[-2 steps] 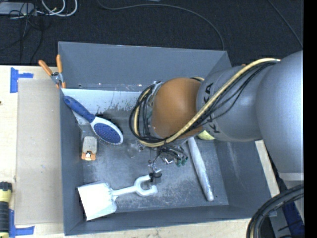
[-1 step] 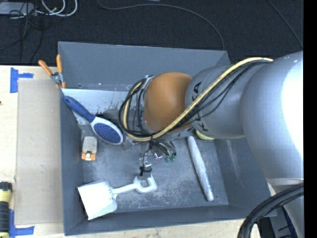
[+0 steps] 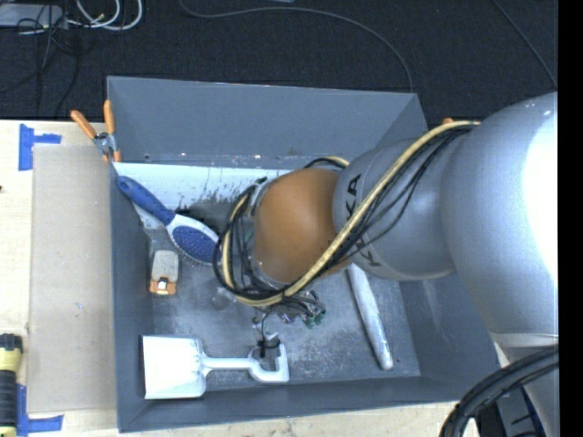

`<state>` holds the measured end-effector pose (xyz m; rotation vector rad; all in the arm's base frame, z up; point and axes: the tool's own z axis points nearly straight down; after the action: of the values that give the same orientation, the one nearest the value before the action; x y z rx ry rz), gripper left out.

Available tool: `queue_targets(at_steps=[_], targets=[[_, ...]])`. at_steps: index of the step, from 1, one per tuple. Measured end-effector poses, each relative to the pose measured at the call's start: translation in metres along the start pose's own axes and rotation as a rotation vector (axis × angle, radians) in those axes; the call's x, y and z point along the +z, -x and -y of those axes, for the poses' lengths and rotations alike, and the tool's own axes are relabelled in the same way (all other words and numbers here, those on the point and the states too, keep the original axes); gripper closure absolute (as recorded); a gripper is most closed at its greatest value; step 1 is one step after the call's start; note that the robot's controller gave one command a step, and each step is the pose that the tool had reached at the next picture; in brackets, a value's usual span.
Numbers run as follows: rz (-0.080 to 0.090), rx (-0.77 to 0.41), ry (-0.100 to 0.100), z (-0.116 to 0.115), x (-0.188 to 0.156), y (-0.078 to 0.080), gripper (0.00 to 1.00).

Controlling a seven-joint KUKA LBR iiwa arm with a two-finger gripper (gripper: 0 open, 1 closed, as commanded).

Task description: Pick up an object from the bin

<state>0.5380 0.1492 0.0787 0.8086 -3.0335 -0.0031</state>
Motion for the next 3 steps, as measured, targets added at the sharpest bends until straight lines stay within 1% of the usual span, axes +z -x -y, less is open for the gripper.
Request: queue_targets(at_steps=[1, 2, 3], targets=[[0.005, -0.139, -0.001, -0.012, 0.002, -0.008, 0.0], [0.015, -0.031, -0.009, -0.034, 0.003, -0.009, 0.0], [-0.006, 0.001, 0.0, -0.037, 0.006, 0.005, 0.0]])
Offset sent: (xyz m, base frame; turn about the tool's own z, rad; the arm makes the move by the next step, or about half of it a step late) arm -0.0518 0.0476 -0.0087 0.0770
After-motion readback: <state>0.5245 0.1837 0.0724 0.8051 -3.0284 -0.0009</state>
